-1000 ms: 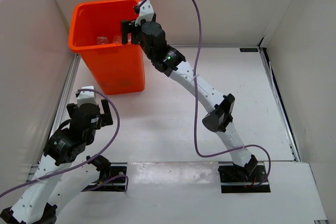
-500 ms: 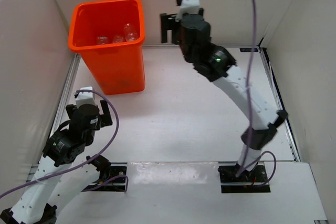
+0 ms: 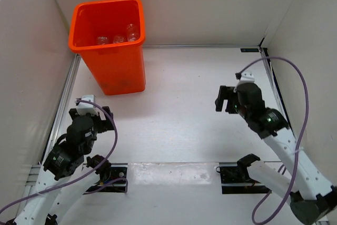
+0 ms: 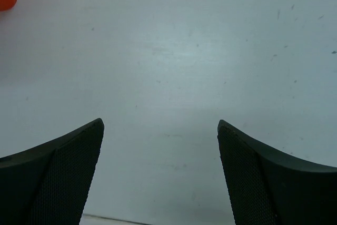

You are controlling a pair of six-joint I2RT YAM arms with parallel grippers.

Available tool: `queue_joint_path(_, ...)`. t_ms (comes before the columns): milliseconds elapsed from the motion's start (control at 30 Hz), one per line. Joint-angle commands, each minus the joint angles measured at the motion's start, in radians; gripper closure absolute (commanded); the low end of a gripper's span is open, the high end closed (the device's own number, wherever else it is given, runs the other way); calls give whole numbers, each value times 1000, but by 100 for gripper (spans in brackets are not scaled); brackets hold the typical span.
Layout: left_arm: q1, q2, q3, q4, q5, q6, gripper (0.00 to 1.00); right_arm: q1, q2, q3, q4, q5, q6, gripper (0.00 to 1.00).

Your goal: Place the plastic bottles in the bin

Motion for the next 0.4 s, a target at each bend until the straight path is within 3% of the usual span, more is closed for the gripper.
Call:
queue_joint_path(0,-3,-50,-74,152,86,108,0,-32,-140,-78,69,-187,40,10)
queue_joint_path(100,-6,-66,-120,223,124,142,0,-43,-194,-130,26,-174,46,10)
queue_joint_path(267,-4,-12,-95,180,92,126,0,-25,-254,-179,-39,-160,107,10)
queue_joint_path(367,-4,27,-84,167,85,114,0,52,-311,-211,-28,-98,124,10)
